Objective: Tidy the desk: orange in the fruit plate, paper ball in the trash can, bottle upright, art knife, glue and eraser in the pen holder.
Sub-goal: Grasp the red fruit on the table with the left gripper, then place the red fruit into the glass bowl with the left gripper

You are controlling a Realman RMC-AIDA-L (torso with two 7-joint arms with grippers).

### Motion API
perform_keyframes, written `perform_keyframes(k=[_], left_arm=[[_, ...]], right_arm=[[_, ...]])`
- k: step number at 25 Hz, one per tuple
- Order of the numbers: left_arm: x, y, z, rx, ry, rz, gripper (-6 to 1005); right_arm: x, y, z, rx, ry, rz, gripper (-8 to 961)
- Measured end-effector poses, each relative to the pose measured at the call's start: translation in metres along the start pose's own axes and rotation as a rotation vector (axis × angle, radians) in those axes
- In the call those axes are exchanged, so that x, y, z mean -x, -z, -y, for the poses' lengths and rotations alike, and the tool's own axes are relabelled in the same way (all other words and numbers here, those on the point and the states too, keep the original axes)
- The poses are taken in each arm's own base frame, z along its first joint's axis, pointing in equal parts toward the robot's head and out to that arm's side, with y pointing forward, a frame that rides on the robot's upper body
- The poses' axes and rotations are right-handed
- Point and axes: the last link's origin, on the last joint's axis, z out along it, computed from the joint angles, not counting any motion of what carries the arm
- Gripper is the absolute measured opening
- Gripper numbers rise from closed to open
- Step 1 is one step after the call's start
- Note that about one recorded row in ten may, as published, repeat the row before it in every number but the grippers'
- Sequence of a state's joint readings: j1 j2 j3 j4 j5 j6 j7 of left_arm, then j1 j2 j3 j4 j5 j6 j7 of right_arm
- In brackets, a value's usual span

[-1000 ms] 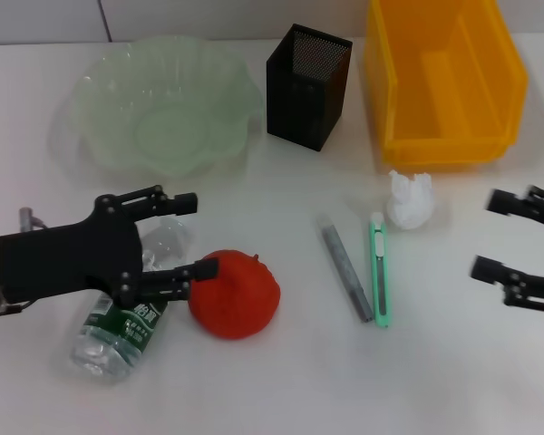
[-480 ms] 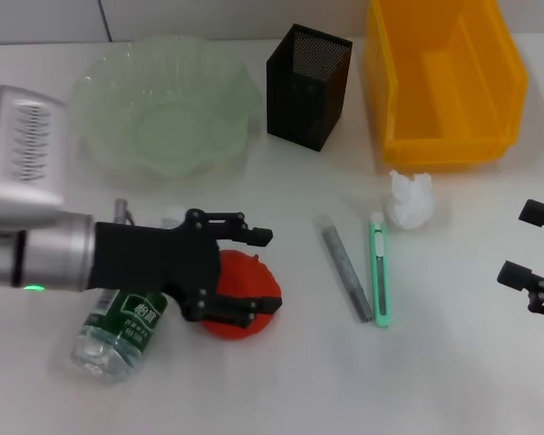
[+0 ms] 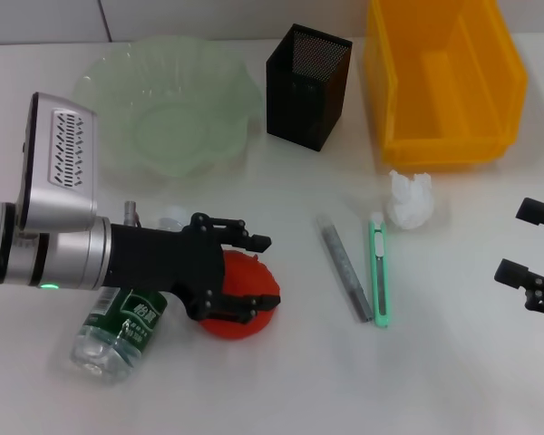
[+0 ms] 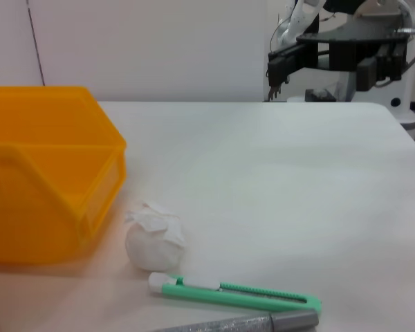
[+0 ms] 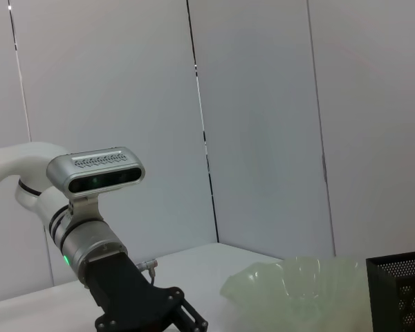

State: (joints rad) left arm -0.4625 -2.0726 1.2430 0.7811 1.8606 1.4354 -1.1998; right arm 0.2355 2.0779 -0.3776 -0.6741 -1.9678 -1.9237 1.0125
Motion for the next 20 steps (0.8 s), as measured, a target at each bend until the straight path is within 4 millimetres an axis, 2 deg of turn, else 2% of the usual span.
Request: perform_keyframes(k=[6, 11, 20], left_arm=[[0.0048, 0.0002, -0.0012, 0.019, -0.02, 0.048, 645], [0.0058, -0.0022, -0.0016, 0.035, -0.026, 0.076, 409], [0.0054, -0.002, -0.0006, 0.014, -0.042, 0.071, 222]], right_arm=[[-0.0004, -0.0001, -0.0001, 0.003, -0.002, -0.005, 811], [-0.0013, 0.0016, -0.0003, -0.005, -0.007, -0.007, 809], [-0.003, 0.002, -0.0019, -0.006, -0.017, -0.004, 805]])
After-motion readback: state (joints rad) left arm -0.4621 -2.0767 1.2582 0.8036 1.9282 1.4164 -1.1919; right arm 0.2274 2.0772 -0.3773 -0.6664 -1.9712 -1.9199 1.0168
